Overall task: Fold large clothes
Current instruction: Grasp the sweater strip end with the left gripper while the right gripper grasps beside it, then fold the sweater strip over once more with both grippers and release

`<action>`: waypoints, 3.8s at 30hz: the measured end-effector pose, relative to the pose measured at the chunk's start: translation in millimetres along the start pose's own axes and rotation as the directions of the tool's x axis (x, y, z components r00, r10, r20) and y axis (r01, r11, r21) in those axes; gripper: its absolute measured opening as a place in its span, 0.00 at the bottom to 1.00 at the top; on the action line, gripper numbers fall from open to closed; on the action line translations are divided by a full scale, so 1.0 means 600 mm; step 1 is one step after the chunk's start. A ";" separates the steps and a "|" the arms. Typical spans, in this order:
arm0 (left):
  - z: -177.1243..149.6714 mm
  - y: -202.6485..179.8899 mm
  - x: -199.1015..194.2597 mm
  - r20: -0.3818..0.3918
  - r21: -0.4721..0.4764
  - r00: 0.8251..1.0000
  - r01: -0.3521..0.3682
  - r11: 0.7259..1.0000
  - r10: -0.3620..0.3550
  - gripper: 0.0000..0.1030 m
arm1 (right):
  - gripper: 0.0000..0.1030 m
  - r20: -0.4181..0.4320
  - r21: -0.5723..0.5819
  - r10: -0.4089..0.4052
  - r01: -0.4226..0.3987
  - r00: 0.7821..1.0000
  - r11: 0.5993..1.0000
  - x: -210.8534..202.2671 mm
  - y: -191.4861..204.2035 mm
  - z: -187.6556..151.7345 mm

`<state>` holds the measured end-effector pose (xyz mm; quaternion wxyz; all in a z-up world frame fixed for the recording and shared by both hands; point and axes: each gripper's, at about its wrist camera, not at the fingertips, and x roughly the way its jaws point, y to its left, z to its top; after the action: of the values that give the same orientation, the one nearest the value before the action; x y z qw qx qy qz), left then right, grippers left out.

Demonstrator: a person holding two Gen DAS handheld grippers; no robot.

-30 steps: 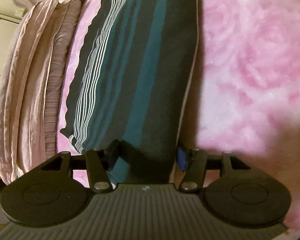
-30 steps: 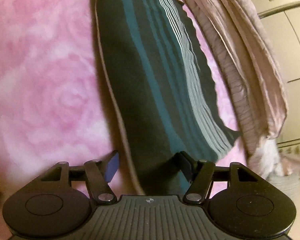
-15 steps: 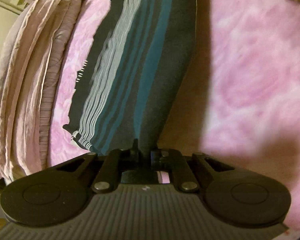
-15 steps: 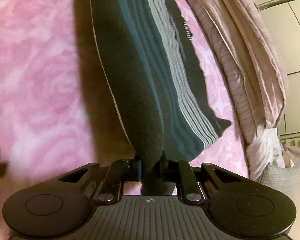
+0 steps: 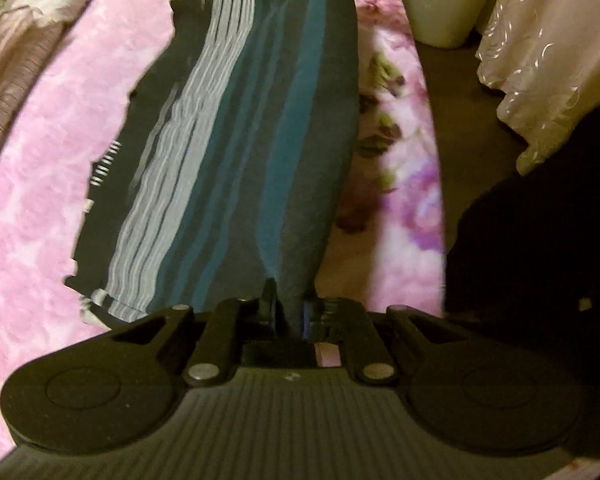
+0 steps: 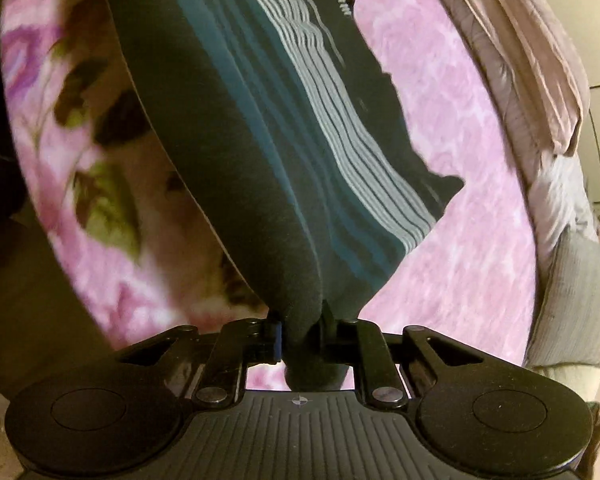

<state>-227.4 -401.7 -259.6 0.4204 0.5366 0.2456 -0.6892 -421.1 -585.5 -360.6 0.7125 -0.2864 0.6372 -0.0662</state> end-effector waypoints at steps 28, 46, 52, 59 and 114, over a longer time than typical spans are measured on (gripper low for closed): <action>-0.151 0.233 0.023 0.162 0.385 0.983 -0.147 0.911 0.090 0.56 | 0.69 0.145 0.293 -0.022 -0.021 0.989 0.956 -0.067 0.285 0.480; -0.200 0.228 0.137 0.326 0.756 0.941 -0.320 0.571 0.096 0.83 | 0.11 0.143 0.499 -0.063 -0.017 0.988 0.866 -0.062 0.204 0.541; -0.178 0.223 0.163 0.341 0.805 0.937 -0.331 0.492 0.074 0.61 | 0.09 0.139 0.566 -0.067 -0.024 0.988 0.824 -0.110 0.190 0.528; -0.156 0.237 0.156 0.274 0.808 0.961 -0.246 0.535 0.028 0.21 | 0.52 0.133 0.568 -0.070 -0.018 0.989 0.823 -0.120 0.224 0.518; 0.623 0.207 0.278 -0.020 0.701 0.999 0.049 0.711 -0.049 0.37 | 0.34 0.335 0.724 -0.106 -0.327 0.936 -0.608 -0.020 -0.069 -0.221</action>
<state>-333.6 -815.1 -290.1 0.1670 0.6493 -0.0198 -0.7418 -537.4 -657.3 -333.0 0.6438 0.5849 0.1628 -0.4657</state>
